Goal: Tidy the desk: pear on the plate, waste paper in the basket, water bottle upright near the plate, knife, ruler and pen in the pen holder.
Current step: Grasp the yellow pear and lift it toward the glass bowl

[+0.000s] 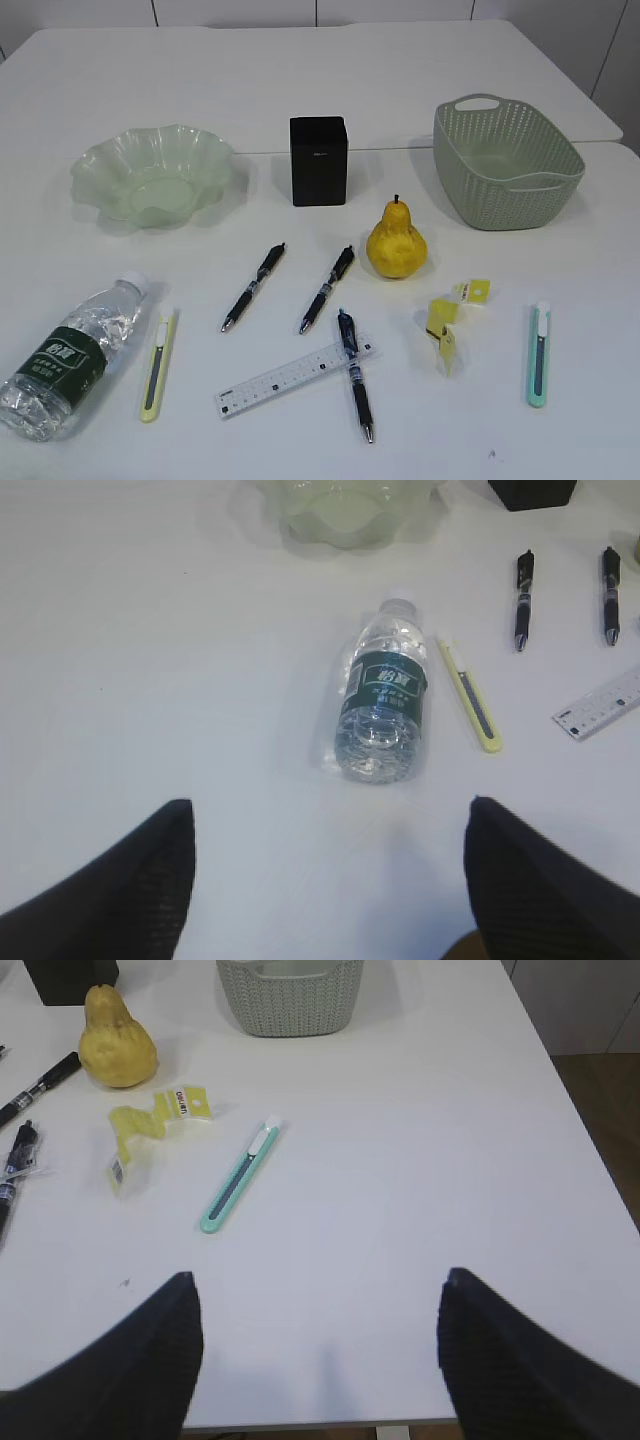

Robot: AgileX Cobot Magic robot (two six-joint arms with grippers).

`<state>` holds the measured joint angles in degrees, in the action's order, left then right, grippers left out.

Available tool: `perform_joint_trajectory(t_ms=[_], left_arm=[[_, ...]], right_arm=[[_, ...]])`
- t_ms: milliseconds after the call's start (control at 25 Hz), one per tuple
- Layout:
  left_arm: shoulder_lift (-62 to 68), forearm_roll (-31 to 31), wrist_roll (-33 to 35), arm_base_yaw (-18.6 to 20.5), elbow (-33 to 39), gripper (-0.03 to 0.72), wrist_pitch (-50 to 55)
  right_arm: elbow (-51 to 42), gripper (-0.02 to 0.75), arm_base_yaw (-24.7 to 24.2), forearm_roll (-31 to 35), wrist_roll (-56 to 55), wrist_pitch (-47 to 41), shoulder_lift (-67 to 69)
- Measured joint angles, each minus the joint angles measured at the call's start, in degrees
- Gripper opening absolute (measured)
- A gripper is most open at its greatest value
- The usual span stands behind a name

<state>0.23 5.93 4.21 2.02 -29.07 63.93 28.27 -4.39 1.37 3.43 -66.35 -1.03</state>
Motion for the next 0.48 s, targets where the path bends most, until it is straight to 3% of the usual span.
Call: perform_joint_trajectory(t_ms=[480], left_arm=[[0.0, 0.0, 0.0, 0.0, 0.0, 0.592, -0.1]], right_arm=[[0.0, 0.569, 0.0, 0.6, 0.0, 0.0, 0.0]])
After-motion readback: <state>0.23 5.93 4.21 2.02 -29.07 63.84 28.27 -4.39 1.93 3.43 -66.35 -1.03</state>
